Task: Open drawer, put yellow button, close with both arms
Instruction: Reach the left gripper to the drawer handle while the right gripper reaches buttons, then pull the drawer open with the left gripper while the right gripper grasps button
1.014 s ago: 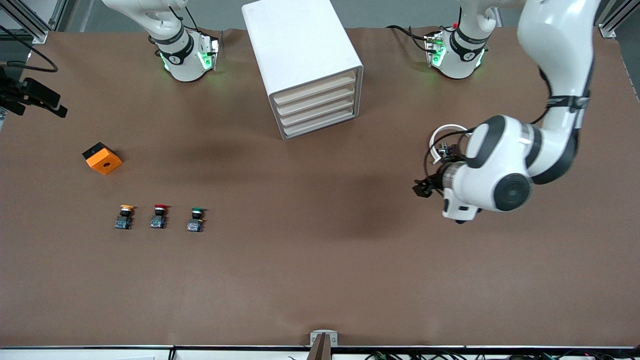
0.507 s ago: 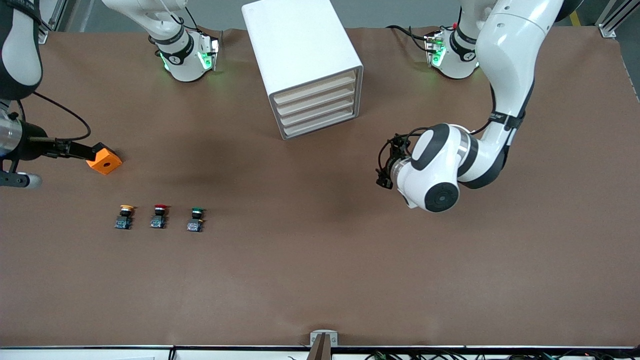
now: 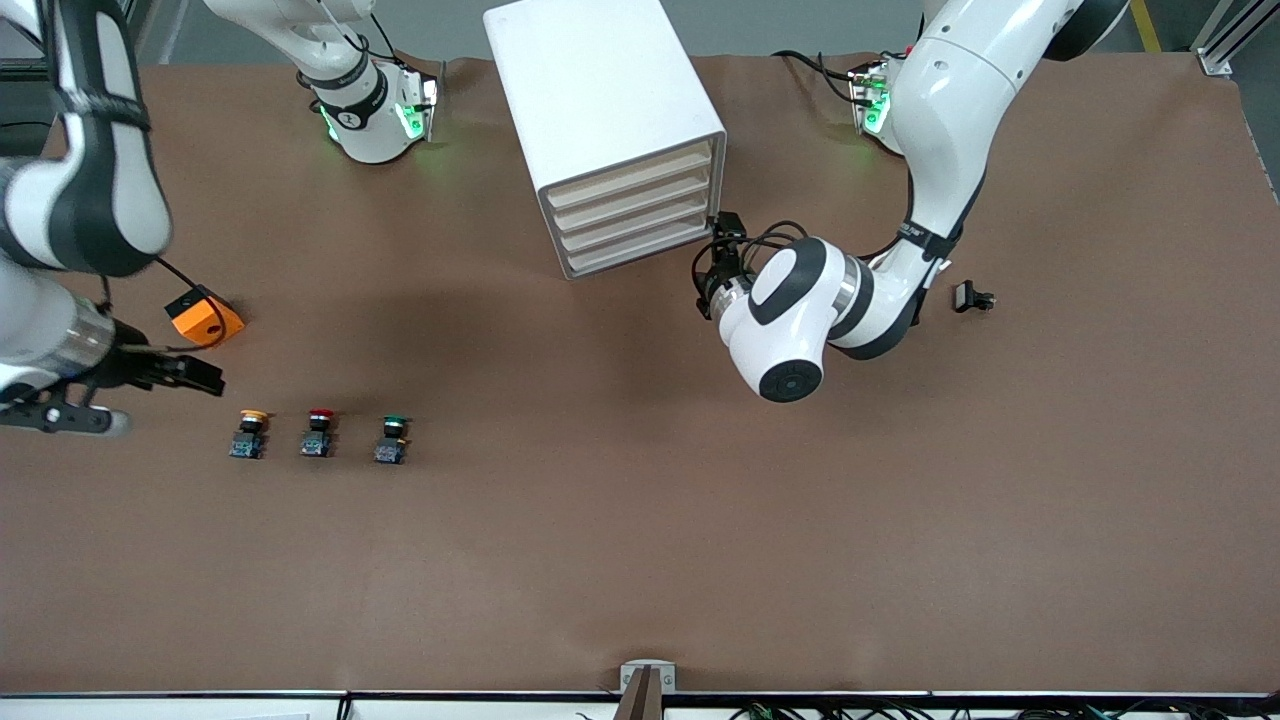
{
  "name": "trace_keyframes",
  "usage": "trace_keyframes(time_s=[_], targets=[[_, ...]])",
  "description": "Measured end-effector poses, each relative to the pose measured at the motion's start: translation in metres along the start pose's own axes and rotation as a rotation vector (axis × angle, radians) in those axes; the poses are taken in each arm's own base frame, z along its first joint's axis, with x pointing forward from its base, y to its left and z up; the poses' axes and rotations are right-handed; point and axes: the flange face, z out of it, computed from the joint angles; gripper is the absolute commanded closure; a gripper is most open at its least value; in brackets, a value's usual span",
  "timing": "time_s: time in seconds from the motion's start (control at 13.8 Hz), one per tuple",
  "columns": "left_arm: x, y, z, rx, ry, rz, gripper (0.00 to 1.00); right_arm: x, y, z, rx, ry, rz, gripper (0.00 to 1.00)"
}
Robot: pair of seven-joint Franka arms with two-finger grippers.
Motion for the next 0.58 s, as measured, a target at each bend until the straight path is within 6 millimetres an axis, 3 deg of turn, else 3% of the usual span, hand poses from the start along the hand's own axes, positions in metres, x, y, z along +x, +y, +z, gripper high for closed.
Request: trace_keyframes(time_s=[0.22,0.36,0.58], targets=[[-0.015,-0.004,0.016,0.063,-0.035,-0.085,0.00,0.004,0.017,0.088,-0.013,0.065,0.020,0.00],[-0.026,-0.009,0.031,0.127,-0.044,-0.131,0.07,0.006,0.028,0.142,-0.024,0.095,0.007,0.00],[-0.031,-0.012,0.040,0.184,-0.056,-0.164,0.14,0.001,0.042,0.210,-0.037,0.103,0.004,0.00]])
